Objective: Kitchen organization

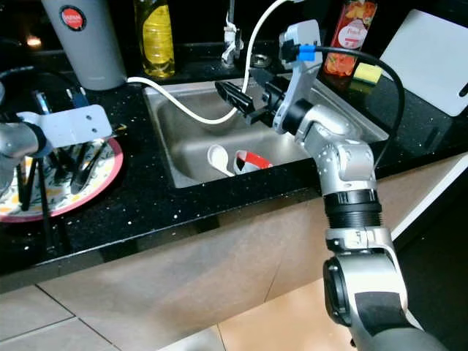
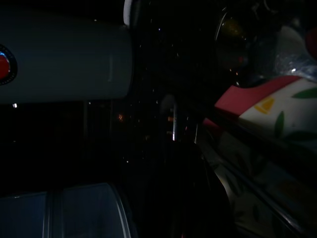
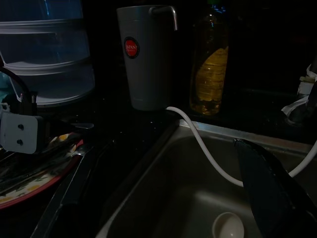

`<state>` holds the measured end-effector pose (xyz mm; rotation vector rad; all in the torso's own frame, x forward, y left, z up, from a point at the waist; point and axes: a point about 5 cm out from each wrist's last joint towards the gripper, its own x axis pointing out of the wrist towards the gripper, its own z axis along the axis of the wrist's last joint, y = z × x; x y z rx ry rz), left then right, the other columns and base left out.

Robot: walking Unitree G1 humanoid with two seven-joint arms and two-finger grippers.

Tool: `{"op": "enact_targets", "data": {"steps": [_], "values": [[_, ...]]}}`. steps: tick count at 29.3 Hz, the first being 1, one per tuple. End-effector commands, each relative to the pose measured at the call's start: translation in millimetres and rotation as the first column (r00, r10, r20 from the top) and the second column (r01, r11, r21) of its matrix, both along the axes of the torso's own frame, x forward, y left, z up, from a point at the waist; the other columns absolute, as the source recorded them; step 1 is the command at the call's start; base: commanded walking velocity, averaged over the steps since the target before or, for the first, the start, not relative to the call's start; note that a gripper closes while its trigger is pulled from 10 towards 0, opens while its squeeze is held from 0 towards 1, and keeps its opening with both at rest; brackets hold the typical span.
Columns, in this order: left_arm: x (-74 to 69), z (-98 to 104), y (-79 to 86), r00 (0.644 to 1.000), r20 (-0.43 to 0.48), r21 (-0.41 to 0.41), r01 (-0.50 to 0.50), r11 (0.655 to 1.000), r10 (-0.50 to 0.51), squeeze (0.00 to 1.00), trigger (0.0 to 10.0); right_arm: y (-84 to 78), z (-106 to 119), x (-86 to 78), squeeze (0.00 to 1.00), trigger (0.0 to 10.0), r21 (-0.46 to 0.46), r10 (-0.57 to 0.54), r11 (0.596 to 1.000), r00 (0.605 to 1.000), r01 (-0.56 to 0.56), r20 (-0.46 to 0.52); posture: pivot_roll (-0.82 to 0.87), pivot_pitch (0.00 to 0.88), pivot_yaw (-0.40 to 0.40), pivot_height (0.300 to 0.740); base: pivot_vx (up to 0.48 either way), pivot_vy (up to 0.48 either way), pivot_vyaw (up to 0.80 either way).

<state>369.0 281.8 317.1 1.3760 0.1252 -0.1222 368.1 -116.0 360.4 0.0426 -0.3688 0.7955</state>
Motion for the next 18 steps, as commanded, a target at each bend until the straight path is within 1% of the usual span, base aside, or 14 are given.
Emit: {"op": "enact_targets", "data": {"steps": [1, 2, 3, 5, 6, 7, 9, 10, 11, 13, 14, 16, 17, 18], "values": [[4.3, -14.1, -5.1, 0.999, -0.041, -0.004, 0.013, 1.0, -0.013, 0.0, 0.0, -2.9, -0.9, -1.8, 0.0, 10.0, -0.005, -0.001, 1.0, 1.0, 0.001, 0.0, -0.08, 0.171, -0.054, 0.74, 0.0, 0.0, 0.0], [4.3, -14.1, -5.1, 0.999, -0.041, -0.004, 0.013, 1.0, -0.013, 0.0, 0.0, -2.9, -0.9, -1.8, 0.0, 10.0, -0.005, -0.001, 1.0, 1.0, 0.001, 0.0, -0.08, 0.171, -0.054, 0.74, 0.0, 0.0, 0.0], [4.0, -8.5, -4.4, 1.0, -0.014, 0.01, 0.007, 1.0, -0.007, 0.0, 0.0, -2.6, -0.6, -1.5, 0.0, 10.0, -0.004, 0.0, 1.0, 1.0, 0.0, 0.001, -0.08, 0.169, -0.057, 0.74, 0.0, 0.0, 0.0], [3.8, -5.4, -4.1, 1.0, 0.002, 0.019, 0.002, 1.0, -0.002, 0.0, 0.0, -2.6, -0.5, -1.4, 0.0, 10.0, -0.004, 0.0, 1.0, 1.0, 0.0, 0.001, -0.08, 0.168, -0.057, 0.74, 0.0, 0.0, 0.0], [3.7, 0.3, -3.5, 0.999, 0.036, 0.03, -0.012, 0.999, 0.011, 0.0, 10.0, -2.5, -0.4, -1.3, 0.0, 10.0, -0.004, 0.0, 1.0, 1.0, 0.0, 0.001, -0.08, 0.168, -0.057, 0.74, 0.0, 0.0, 0.0], [3.5, 5.2, -2.8, 0.997, 0.068, 0.034, -0.028, 0.999, 0.025, 0.0, 10.0, -2.4, -0.4, -1.3, 0.0, 10.0, -0.003, 0.0, 1.0, 1.0, 0.0, 0.001, -0.08, 0.167, -0.056, 0.74, 0.0, 0.0, 0.0], [3.2, 8.5, -2.2, 0.995, 0.089, 0.037, -0.038, 0.999, 0.034, 0.0, 10.0, -2.3, -0.4, -1.3, 0.0, 10.0, -0.002, 0.0, 1.0, 1.0, 0.0, 0.001, -0.08, 0.167, -0.056, 0.74, 0.0, 0.0, 0.0], [2.5, 15.0, -1.7, 0.991, 0.125, 0.027, -0.051, 0.998, 0.048, 0.0, 10.0, -2.2, -0.3, -1.3, 0.0, 10.0, -0.001, 0.0, 1.0, 1.0, 0.0, 0.001, -0.08, 0.168, -0.056, 0.74, 0.0, 0.0, 0.0], [2.5, 15.0, -1.7, 0.991, 0.125, 0.027, -0.051, 0.998, 0.048, 0.0, 10.0, -2.2, -0.3, -1.3, 0.0, 10.0, -0.001, 0.0, 1.0, 1.0, 0.0, 0.001, -0.08, 0.168, -0.056, 0.74, 0.0, 0.0, 0.0], [1.0, 23.7, -1.9, 0.983, 0.174, -0.005, -0.057, 0.998, 0.057, 0.0, 10.0, -2.0, -0.2, -1.4, 0.0, 10.0, 0.0, 0.0, 1.0, 1.0, 0.0, 0.002, -0.08, 0.167, -0.054, 0.74, 0.0, 0.0, 0.0], [-0.4, 29.0, -2.4, 0.979, 0.196, -0.037, -0.054, 0.998, 0.06, 0.0, 10.0, -2.1, -0.1, -1.6, 0.0, 10.0, 0.0, 0.0, 1.0, 1.0, 0.0, 0.002, -0.08, 0.167, -0.054, 0.74, 0.0, 0.0, 0.0], [-3.8, 36.9, -3.9, 0.976, 0.208, -0.112, -0.036, 0.993, 0.059, 0.0, 10.0, -2.5, 0.0, -1.6, 0.0, 10.0, 0.001, -0.002, 1.0, 1.0, 0.002, 0.003, -0.08, 0.167, -0.054, 0.74, 0.0, 0.0, 0.0], [-5.6, 38.7, -4.1, 0.977, 0.205, -0.131, -0.03, 0.991, 0.057, 0.0, 10.0, -2.6, -0.1, -1.6, 0.0, 10.0, 0.001, -0.003, 1.0, 1.0, 0.003, 0.003, -0.08, 0.167, -0.053, 0.74, 0.0, 0.0, 0.0], [-5.6, 38.7, -4.1, 0.977, 0.205, -0.131, -0.03, 0.991, 0.057, 0.0, 10.0, -2.6, -0.1, -1.6, 0.0, 10.0, 0.001, -0.003, 1.0, 1.0, 0.003, 0.003, -0.08, 0.167, -0.053, 0.74, 0.0, 0.0, 0.0]]}}
